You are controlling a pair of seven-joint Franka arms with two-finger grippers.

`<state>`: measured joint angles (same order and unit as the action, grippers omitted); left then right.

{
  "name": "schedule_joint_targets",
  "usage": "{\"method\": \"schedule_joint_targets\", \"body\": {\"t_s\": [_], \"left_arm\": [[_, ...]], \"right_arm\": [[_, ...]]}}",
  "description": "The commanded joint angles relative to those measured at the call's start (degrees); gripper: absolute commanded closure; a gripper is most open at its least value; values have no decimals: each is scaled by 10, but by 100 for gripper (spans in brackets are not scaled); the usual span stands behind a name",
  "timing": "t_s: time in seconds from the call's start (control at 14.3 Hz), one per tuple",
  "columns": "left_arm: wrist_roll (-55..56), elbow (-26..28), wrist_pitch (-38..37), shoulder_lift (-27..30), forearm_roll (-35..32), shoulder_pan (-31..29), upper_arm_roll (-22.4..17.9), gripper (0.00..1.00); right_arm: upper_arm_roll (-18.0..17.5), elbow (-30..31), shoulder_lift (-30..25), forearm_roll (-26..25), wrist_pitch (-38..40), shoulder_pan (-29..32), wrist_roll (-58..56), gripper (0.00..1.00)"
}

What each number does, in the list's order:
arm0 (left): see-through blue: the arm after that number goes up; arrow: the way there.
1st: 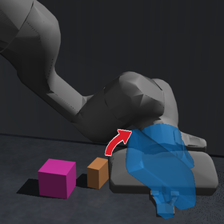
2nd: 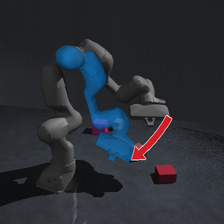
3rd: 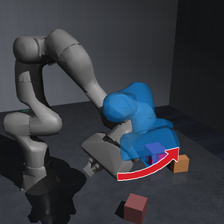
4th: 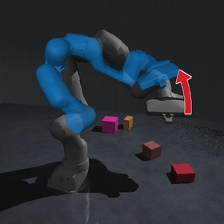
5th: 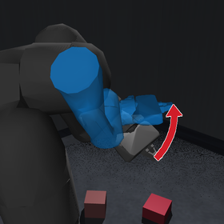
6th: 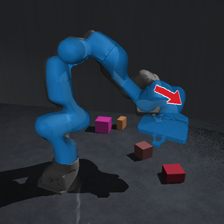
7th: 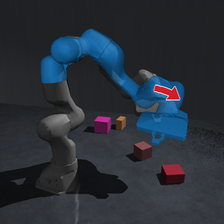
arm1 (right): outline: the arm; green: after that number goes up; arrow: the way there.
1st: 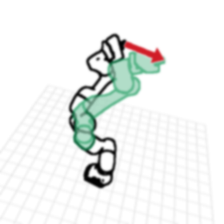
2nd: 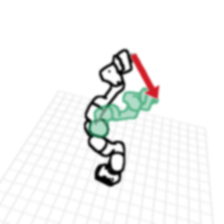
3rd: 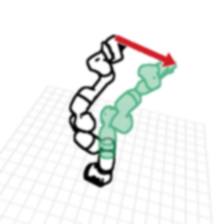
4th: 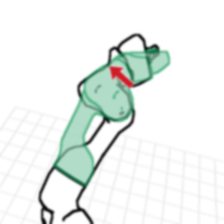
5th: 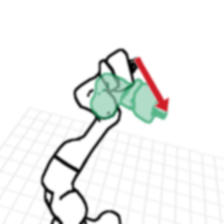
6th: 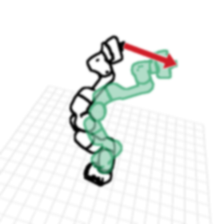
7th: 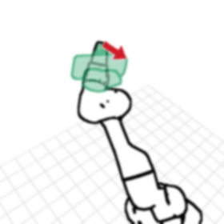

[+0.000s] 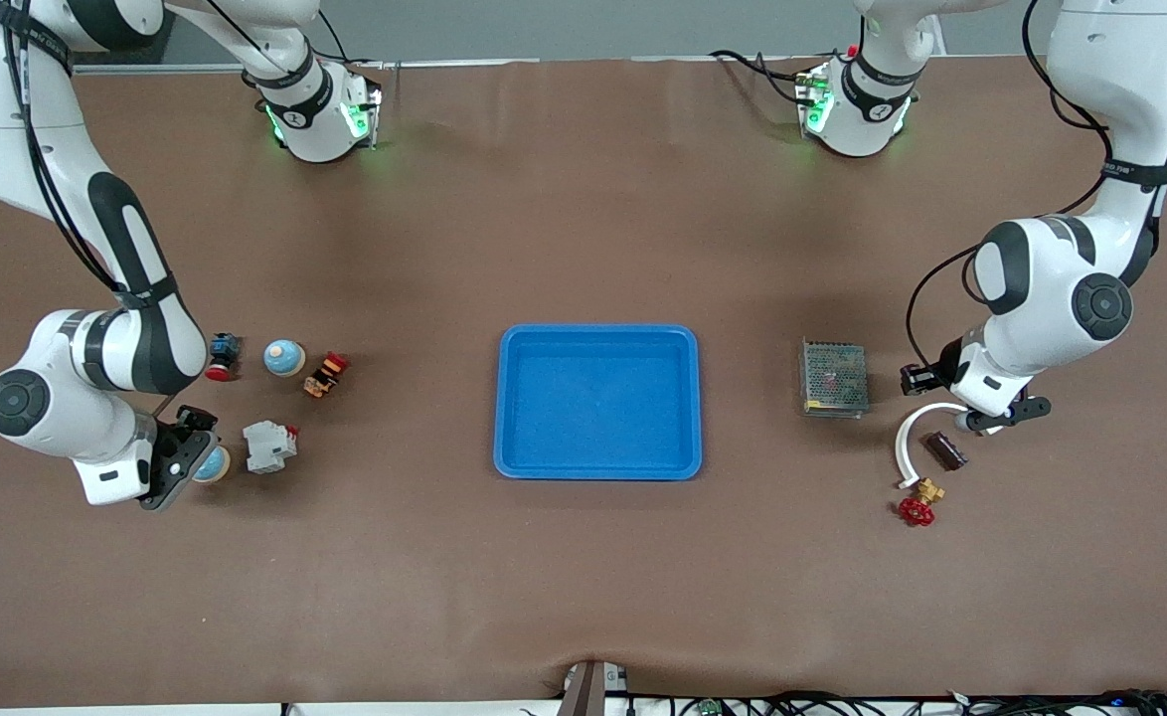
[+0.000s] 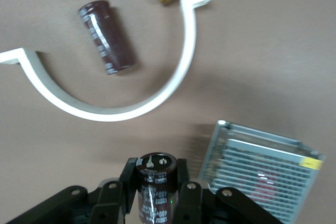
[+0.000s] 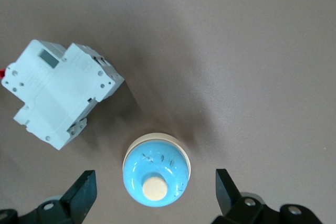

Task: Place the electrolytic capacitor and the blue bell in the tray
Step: 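Carry the capacitor toward the tray while the right gripper grasps the bell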

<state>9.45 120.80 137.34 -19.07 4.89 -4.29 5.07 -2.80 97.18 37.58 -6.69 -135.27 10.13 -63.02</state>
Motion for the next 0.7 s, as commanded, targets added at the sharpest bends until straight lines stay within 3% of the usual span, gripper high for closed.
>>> {"method": "schedule_joint_targets", "body": {"t_s": [0.0,0.28,0.63], "left_arm": [[40,-26,-31,7,6,1,28,100],[167,-59,-33,-13,6,14,84,100],[347,-121,-33,-55,6,105,85,100]], "right_arm": [[-10,-9,14,-5,-8,16,-18,0],[-10,-9,25,-5,-22,18,-24,0],[-10,-10,41,0,-30,20,-26,0]]}}
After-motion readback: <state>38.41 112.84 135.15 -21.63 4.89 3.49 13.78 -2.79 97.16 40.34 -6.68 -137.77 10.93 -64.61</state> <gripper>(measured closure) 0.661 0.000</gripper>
